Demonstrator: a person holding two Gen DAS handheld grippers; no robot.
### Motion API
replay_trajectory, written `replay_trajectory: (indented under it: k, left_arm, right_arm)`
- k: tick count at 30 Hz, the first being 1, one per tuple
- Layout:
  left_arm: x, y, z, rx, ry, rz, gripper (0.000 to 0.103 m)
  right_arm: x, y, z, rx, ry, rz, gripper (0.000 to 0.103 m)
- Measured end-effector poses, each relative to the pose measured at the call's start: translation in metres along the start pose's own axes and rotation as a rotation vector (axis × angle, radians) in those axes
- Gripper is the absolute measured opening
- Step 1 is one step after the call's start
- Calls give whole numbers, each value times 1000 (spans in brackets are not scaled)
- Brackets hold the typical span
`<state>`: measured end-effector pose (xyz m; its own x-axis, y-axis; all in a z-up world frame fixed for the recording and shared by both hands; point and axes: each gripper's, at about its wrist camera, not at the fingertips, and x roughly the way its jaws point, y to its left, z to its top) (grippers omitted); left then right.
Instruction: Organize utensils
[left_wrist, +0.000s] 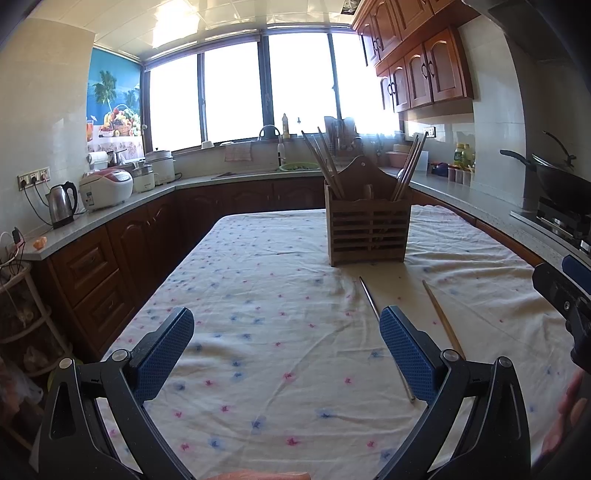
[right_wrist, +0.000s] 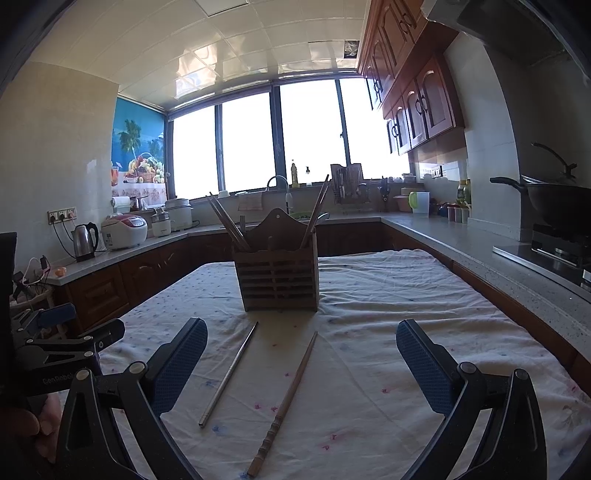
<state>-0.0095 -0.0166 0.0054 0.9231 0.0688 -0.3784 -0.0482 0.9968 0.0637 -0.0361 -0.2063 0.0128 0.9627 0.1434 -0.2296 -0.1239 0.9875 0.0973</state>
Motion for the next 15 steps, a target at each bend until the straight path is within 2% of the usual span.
replay_trajectory:
  k: [15]
  left_arm:
    - [-3,0,2,-2,-5,-4,103]
  right_arm:
    - [0,2,6,-5,-6,13,103]
